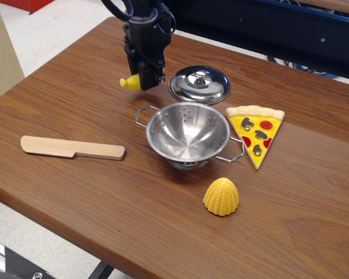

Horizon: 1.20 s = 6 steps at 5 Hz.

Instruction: Take banana out of colander

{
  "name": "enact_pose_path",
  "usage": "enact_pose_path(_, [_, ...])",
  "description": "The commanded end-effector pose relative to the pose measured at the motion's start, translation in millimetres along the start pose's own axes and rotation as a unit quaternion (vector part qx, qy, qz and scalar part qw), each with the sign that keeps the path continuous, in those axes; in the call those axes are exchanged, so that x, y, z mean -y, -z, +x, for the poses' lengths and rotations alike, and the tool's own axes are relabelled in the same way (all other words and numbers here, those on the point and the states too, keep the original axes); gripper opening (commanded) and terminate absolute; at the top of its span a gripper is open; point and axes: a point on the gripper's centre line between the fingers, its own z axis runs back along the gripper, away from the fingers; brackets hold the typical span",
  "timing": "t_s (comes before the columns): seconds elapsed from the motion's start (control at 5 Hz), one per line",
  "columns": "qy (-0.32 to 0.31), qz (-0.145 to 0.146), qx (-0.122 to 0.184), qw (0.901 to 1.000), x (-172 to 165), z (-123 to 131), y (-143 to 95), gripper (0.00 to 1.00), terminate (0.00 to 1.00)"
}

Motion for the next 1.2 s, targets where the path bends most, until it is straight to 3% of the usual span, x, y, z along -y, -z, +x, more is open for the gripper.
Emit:
enact_pose_path(0.0, [-0.002,0.008,0.031,0.9995,-14,-7,-31,1.00,0.00])
enact_pose_path(0.4, [-0.048,-0.018,0.068,0.9964,-7,0,-69,1.00,0.00])
enact_pose_path(0.6, [-0.086,-0.023,0.068,0.9937,-2,8,-88,1.00,0.00])
enact_pose_path(0.8, [-0.086,-0.023,0.068,0.9937,-2,8,-88,1.00,0.00])
enact_pose_path(1.0, [-0.086,-0.023,0.068,0.9937,-2,8,-88,1.00,1.00])
